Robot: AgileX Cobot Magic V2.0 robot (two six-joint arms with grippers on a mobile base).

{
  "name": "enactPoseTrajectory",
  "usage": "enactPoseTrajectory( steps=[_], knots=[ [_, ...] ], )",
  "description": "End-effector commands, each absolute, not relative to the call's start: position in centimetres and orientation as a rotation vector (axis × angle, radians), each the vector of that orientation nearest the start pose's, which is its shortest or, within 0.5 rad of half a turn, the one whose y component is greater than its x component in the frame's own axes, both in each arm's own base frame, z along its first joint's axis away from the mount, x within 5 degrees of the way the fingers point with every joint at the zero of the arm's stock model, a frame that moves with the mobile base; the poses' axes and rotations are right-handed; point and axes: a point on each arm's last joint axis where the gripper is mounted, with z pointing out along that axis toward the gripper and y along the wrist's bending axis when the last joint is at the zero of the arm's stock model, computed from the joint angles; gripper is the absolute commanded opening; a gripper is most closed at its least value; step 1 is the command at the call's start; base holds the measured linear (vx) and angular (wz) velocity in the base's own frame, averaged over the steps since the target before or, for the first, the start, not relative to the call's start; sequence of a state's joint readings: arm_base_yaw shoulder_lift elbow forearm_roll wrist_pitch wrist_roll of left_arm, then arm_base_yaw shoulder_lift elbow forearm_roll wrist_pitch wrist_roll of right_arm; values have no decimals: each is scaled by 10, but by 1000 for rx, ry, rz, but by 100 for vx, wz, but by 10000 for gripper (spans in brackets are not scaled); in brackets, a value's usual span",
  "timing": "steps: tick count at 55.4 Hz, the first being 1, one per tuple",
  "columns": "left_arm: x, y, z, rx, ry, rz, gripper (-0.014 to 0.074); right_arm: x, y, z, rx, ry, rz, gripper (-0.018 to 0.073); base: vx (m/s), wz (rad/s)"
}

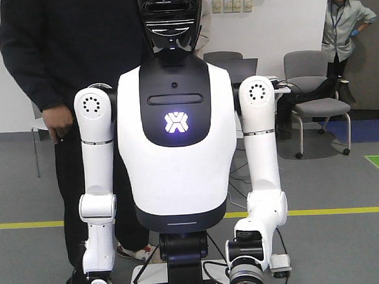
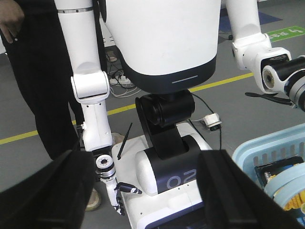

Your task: Pick snacks and fruit into basket

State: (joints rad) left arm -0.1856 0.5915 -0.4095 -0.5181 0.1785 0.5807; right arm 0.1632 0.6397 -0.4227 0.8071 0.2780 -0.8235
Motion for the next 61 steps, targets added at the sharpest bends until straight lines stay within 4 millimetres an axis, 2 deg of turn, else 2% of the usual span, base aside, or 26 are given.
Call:
enactPoseTrajectory(
  steps=[1, 61],
  knots=[
    [125, -28, 303, 240, 1711, -143, 535, 132, 37, 296, -286, 1812, 249, 498, 0, 0],
    [125, -28, 303, 240, 1711, -143, 535, 132, 37, 296, -286, 1812, 249, 498, -1, -1]
  ],
)
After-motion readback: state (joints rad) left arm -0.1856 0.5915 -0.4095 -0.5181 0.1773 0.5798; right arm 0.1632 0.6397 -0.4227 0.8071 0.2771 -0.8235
